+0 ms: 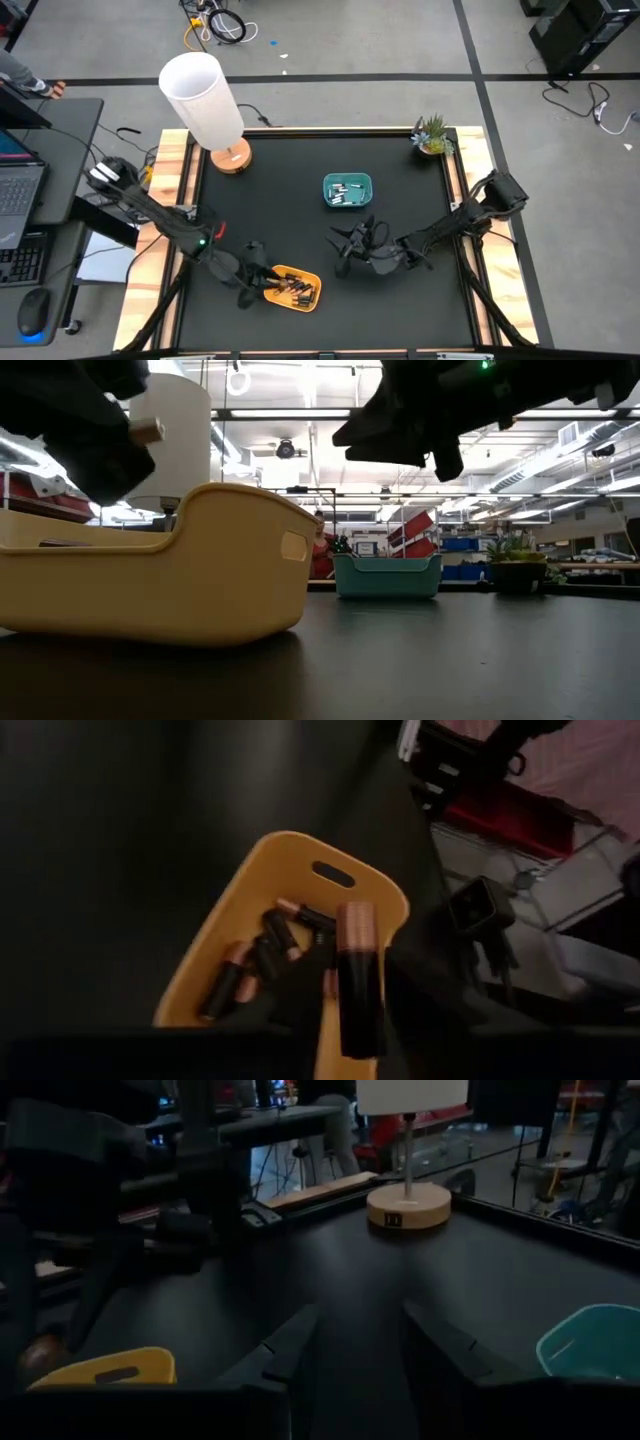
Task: Sort batteries
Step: Put the black battery into the yellow bin, then return to Home Position
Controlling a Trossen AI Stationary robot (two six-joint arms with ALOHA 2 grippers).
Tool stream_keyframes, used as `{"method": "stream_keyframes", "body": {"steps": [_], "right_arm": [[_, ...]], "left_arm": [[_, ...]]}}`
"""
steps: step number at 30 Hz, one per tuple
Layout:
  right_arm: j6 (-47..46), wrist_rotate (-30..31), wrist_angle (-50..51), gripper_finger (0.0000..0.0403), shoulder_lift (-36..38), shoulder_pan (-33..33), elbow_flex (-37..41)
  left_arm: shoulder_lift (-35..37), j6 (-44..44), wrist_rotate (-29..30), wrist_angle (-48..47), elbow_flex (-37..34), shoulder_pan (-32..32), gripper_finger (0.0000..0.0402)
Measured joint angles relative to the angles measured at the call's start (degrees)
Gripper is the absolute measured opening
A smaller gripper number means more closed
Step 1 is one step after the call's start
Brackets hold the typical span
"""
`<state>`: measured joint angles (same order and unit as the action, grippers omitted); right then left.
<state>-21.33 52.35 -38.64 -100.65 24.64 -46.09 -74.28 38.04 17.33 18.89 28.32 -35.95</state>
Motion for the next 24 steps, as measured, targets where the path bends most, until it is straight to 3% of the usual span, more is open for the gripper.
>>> {"method": "stream_keyframes", "body": {"steps": [4, 7, 11, 14, 16, 21, 24], "right_arm": [[2.7, 0.0, 1.0, 0.0125, 1.8, 0.7, 0.0], [5.4, 0.2, 2.4, 0.0125, 4.6, 2.0, 0.0], [11.7, 4.4, 1.9, 0.0124, 9.3, 6.3, 1.9], [14.9, 11.8, -1.2, 0.0119, 14.9, 10.7, 7.8], [14.8, 13.0, -4.3, 0.0113, 19.8, 12.6, 13.2], [12.0, 6.0, -10.3, 0.0082, 33.1, 11.1, 27.3], [10.5, -5.3, -14.5, 0.0056, 39.9, 5.7, 34.0]], "left_arm": [[-2.7, 2.3, -3.5, 3.3, 0.0, 1.4, 0.018], [-3.0, 2.8, -3.1, 5.0, 0.1, 1.5, 0.0204], [-1.2, -1.2, 4.3, 9.1, 0.1, 0.2, 0.0207], [3.1, -6.0, 8.6, 8.8, 0.1, -1.5, 0.0197], [7.2, -8.6, 12.7, 5.6, 0.1, -2.3, 0.0187], [17.6, -15.1, 22.6, -3.5, -0.1, -3.2, 0.0164], [22.2, -19.5, 25.8, -3.5, -1.5, -2.8, 0.0148]]}}
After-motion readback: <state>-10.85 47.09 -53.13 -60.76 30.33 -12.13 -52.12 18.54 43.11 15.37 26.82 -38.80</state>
